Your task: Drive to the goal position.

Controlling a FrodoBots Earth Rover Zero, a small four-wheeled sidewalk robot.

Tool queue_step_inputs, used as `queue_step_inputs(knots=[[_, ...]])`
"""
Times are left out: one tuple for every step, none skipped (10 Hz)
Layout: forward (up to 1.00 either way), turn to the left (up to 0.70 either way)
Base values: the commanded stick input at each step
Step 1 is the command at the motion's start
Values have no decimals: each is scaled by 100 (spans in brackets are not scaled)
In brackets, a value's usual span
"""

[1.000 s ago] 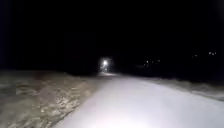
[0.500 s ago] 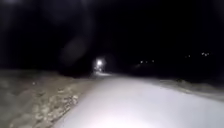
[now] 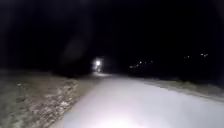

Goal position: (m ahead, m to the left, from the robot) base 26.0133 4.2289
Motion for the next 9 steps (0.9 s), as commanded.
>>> queue_step_inputs(knots=[[100,0],[100,0],[100,0],[100,0],[100,0],[100,8],[100,26],[100,40],[100,22]])
